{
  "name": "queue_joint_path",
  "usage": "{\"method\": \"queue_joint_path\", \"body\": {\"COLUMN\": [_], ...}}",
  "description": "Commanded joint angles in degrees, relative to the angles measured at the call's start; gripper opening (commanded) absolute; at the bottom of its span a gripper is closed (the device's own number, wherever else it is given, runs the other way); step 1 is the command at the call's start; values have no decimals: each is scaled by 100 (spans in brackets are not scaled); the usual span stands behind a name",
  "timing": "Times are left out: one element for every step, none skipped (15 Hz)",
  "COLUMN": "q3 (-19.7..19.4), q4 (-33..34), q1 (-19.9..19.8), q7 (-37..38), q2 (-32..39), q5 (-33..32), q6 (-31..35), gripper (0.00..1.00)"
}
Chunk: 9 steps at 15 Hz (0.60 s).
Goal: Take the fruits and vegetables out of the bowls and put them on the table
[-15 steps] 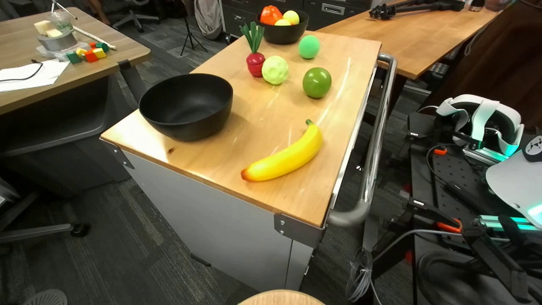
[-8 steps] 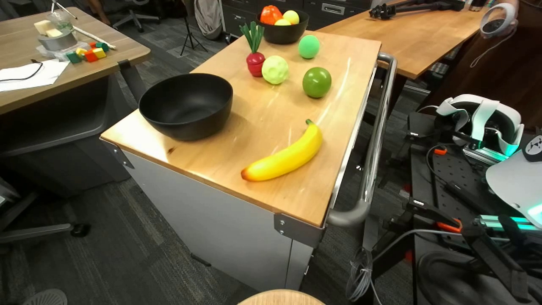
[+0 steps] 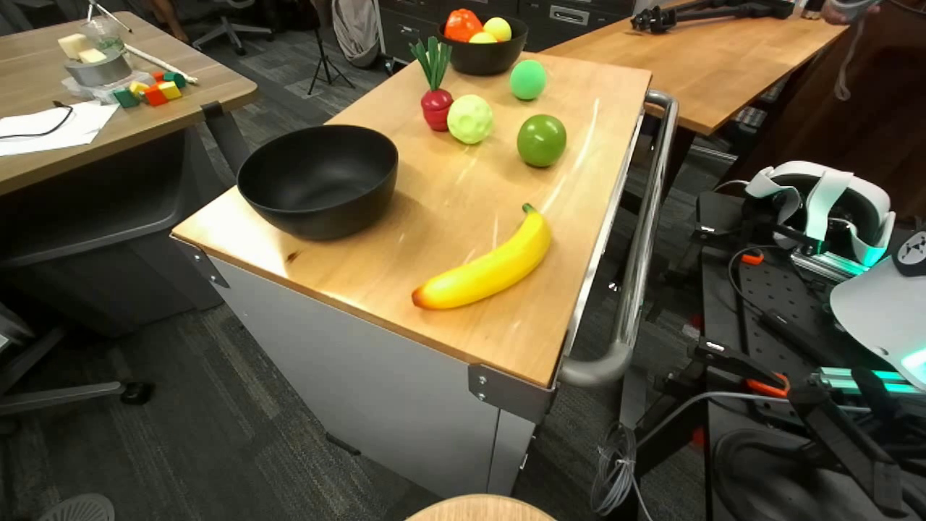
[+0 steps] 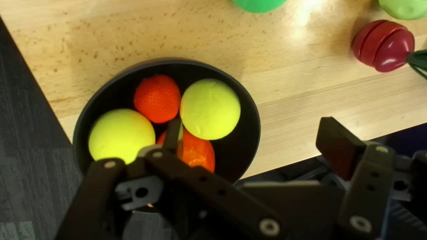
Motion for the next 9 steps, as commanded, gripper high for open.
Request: {"method": "queue_joint_path", "body": {"q3": [137, 134, 133, 94, 96, 99, 103, 114, 125], "q4": [53, 66, 62, 86, 135, 240, 342, 408, 453], "q1": [-120, -115, -111, -66, -62, -65, -66, -78, -90], "q7": [150, 212, 246, 676, 1099, 1365, 1663, 1933, 2182], "q2": [14, 15, 10, 71, 181, 288, 417, 521, 611], "q5": [-80, -87, -89, -50, 140, 200, 260, 343, 445], "q6": [-37, -44, -37, -5, 92, 28, -18, -32, -20], "gripper": [100, 100, 100, 100, 100, 100, 100, 100, 100]}}
